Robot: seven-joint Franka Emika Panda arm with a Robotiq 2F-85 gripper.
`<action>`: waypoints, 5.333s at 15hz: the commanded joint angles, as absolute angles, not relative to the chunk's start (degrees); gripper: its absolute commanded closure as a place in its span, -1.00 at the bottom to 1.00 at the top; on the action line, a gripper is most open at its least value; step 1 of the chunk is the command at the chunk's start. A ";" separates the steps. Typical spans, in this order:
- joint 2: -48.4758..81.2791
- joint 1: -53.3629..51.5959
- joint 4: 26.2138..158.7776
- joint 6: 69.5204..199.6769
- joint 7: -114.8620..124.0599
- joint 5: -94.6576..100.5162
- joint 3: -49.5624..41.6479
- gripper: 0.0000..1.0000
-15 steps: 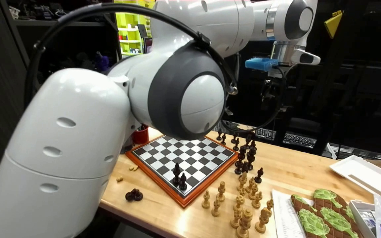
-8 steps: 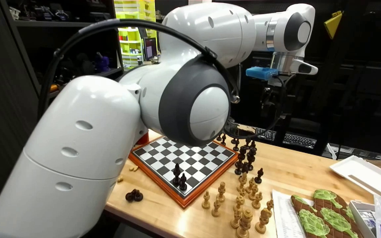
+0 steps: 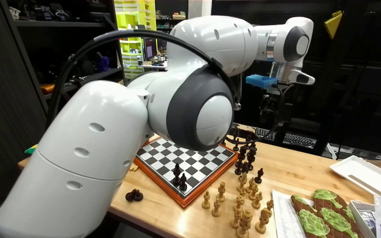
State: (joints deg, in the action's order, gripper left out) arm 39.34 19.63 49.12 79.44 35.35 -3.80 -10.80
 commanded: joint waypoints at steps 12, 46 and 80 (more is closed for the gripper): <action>40.48 19.71 49.07 79.52 35.21 -4.41 -10.78 -1.00; 25.53 14.18 81.60 97.44 36.67 -3.75 -12.89 -1.00; 24.82 13.56 84.52 105.95 30.71 -2.77 -13.98 -1.00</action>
